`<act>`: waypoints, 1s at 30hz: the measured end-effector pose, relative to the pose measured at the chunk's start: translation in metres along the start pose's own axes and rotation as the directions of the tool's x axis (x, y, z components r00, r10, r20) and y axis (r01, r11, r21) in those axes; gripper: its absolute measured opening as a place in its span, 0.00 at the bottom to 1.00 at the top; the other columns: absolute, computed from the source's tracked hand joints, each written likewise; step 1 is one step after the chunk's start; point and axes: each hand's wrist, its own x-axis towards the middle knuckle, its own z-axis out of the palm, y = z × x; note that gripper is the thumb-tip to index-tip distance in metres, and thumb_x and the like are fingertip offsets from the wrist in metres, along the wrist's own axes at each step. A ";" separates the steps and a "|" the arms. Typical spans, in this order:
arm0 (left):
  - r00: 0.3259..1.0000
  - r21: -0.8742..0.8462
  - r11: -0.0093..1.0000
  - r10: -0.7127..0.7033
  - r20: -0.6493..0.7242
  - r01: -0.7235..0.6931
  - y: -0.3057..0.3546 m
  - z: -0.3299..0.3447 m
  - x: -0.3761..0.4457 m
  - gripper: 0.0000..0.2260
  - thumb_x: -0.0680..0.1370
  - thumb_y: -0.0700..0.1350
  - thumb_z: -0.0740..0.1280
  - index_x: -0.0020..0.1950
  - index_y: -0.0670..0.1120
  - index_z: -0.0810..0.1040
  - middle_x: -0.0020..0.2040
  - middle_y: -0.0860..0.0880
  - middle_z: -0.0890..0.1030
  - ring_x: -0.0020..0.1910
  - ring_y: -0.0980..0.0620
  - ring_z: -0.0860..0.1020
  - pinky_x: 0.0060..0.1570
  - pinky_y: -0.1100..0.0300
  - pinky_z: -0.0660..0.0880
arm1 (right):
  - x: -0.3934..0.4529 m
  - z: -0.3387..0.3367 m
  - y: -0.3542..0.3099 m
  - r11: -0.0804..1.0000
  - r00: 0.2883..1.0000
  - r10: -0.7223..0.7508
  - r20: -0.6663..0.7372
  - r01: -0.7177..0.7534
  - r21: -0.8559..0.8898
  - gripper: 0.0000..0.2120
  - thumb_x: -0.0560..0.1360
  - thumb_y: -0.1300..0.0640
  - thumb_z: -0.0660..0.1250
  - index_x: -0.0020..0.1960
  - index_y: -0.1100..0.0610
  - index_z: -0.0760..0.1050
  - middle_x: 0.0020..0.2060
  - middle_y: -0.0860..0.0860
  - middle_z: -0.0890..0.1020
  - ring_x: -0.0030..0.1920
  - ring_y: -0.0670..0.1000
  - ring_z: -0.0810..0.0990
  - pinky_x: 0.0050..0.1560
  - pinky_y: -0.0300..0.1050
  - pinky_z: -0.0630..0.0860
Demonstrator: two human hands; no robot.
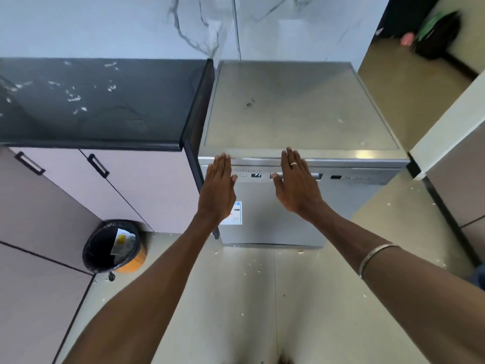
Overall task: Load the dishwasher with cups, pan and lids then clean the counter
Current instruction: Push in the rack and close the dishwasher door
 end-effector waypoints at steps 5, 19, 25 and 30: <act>0.995 -0.021 0.999 -0.029 0.098 0.032 0.020 -0.057 0.021 0.22 0.85 0.42 0.53 0.78 0.39 0.56 0.78 0.42 0.58 0.79 0.45 0.54 0.77 0.51 0.54 | 0.012 -0.055 -0.032 0.999 0.999 -0.036 0.028 0.037 -0.039 0.28 0.84 0.52 0.50 0.78 0.64 0.47 0.78 0.59 0.51 0.79 0.56 0.48 0.78 0.50 0.46; 0.938 0.118 0.993 -0.059 0.341 0.020 0.037 -0.215 0.059 0.21 0.85 0.42 0.52 0.78 0.37 0.57 0.79 0.40 0.56 0.79 0.41 0.52 0.77 0.48 0.51 | 0.043 -0.181 -0.092 0.991 0.998 0.047 0.035 -0.051 0.120 0.24 0.83 0.58 0.50 0.77 0.65 0.54 0.77 0.60 0.58 0.78 0.58 0.52 0.77 0.54 0.50; 0.945 0.084 0.993 -0.102 0.311 0.080 0.031 -0.232 0.071 0.23 0.85 0.43 0.52 0.79 0.38 0.54 0.79 0.41 0.56 0.79 0.43 0.52 0.77 0.49 0.50 | 0.051 -0.188 -0.116 0.993 1.000 0.027 0.007 -0.027 0.118 0.24 0.83 0.57 0.49 0.77 0.66 0.55 0.76 0.61 0.58 0.77 0.60 0.54 0.77 0.55 0.52; 0.955 0.055 0.995 -0.099 0.279 0.087 0.015 -0.239 0.076 0.23 0.86 0.47 0.51 0.79 0.38 0.54 0.79 0.41 0.57 0.79 0.44 0.52 0.78 0.49 0.51 | 0.059 -0.179 -0.133 0.992 0.999 0.029 0.019 -0.031 0.120 0.25 0.84 0.55 0.49 0.77 0.65 0.54 0.77 0.61 0.57 0.78 0.60 0.52 0.77 0.56 0.52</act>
